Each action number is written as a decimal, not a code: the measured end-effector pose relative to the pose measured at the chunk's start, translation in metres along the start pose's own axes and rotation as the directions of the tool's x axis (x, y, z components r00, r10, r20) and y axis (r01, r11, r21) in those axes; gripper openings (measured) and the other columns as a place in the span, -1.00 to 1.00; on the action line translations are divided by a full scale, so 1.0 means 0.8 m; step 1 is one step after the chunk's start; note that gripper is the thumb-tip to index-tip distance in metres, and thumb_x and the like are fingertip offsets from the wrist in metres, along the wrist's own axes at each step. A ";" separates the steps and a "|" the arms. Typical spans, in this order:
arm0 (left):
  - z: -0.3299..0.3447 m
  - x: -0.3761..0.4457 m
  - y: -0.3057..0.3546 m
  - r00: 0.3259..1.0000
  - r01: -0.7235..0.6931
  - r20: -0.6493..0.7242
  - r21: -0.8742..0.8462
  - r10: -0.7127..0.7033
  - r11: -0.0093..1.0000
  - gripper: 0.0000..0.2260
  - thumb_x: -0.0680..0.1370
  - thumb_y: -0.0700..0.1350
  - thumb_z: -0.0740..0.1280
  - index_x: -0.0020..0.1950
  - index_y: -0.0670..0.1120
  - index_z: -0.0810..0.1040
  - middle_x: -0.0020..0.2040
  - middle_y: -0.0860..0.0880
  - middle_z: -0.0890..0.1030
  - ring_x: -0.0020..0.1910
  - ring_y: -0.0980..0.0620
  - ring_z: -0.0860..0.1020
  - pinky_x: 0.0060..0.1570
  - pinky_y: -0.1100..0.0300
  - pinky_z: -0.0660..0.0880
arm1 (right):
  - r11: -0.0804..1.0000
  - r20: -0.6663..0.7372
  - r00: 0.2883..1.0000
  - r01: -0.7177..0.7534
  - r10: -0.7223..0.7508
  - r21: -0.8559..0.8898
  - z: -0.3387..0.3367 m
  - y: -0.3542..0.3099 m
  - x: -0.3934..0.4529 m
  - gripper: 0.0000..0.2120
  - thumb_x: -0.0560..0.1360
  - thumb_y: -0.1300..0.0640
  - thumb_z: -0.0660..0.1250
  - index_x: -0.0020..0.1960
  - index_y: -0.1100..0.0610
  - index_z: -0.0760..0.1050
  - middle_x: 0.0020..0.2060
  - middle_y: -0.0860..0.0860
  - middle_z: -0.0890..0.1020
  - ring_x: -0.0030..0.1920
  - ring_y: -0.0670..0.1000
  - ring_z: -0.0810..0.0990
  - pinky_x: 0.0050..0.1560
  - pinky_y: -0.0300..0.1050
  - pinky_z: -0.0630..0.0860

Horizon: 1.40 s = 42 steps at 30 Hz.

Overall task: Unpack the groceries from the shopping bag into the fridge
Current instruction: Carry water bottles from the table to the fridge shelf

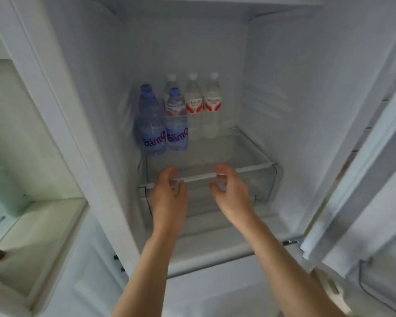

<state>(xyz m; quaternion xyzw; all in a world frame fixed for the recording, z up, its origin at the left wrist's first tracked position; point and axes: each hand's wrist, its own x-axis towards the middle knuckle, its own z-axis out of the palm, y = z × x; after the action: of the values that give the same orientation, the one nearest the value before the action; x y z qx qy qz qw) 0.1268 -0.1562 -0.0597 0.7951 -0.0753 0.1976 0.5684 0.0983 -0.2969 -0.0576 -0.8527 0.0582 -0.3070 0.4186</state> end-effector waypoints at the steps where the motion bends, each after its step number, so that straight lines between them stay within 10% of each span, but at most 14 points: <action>1: -0.006 -0.022 0.003 0.999 -0.008 0.034 0.000 0.008 1.000 -0.70 0.52 -0.27 0.28 0.23 -0.06 0.51 0.03 0.00 0.62 -0.07 -0.02 0.58 -0.03 0.15 0.53 | 1.000 -0.016 1.000 0.008 -0.008 -0.010 -0.011 0.001 -0.025 -0.63 0.42 0.27 0.39 0.21 0.24 0.48 0.05 0.12 0.62 0.00 0.06 0.60 0.01 -0.36 0.35; 13: -0.029 -0.283 0.004 0.843 -0.083 0.535 0.036 0.051 0.996 -0.79 0.57 -0.19 0.29 0.09 0.11 0.52 -0.13 0.18 0.64 -0.09 0.18 0.59 -0.08 0.24 0.52 | 0.952 -0.061 0.958 -0.286 0.280 -0.112 -0.155 0.029 -0.333 -0.72 0.51 0.18 0.34 0.22 0.14 0.49 0.04 -0.03 0.61 0.08 -0.11 0.57 0.16 -0.14 0.49; 22: 0.015 -0.492 0.005 0.501 -0.147 0.865 0.090 -0.005 0.985 -0.84 0.58 -0.15 0.29 0.08 0.10 0.53 -0.12 0.15 0.65 -0.10 0.31 0.56 -0.11 0.51 0.43 | 0.794 -0.166 0.798 -0.598 0.579 -0.109 -0.264 0.072 -0.538 -0.73 0.53 0.09 0.30 0.23 0.05 0.49 0.06 -0.16 0.60 0.10 -0.20 0.55 0.18 -0.14 0.50; 29: 0.089 -0.663 0.063 0.278 -0.220 0.960 0.028 0.035 0.975 -0.86 0.57 -0.05 0.28 0.08 0.17 0.52 -0.15 0.18 0.62 -0.11 0.24 0.56 -0.05 0.24 0.52 | 0.668 -0.187 0.685 -0.728 0.704 -0.154 -0.405 0.107 -0.672 -0.73 0.54 0.17 0.29 0.24 0.05 0.46 0.08 -0.10 0.59 0.09 -0.18 0.54 0.15 -0.35 0.40; 42: 0.238 -0.884 0.175 0.014 -0.326 0.997 -0.063 0.071 0.943 -0.88 0.56 -0.08 0.28 0.06 0.08 0.54 -0.20 0.14 0.64 -0.17 0.18 0.58 -0.07 0.08 0.56 | 0.448 -0.386 0.435 -0.892 0.814 -0.061 -0.636 0.186 -0.841 -0.71 0.53 0.19 0.30 0.25 0.13 0.47 0.00 -0.06 0.62 0.05 -0.09 0.58 0.14 -0.11 0.51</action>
<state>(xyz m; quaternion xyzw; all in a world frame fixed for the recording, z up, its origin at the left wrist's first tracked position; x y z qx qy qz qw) -0.5220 -0.4563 -0.2726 0.7394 -0.5376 -0.3205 0.2481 -0.7109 -0.4982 -0.2539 -0.6916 0.5861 -0.1660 0.3881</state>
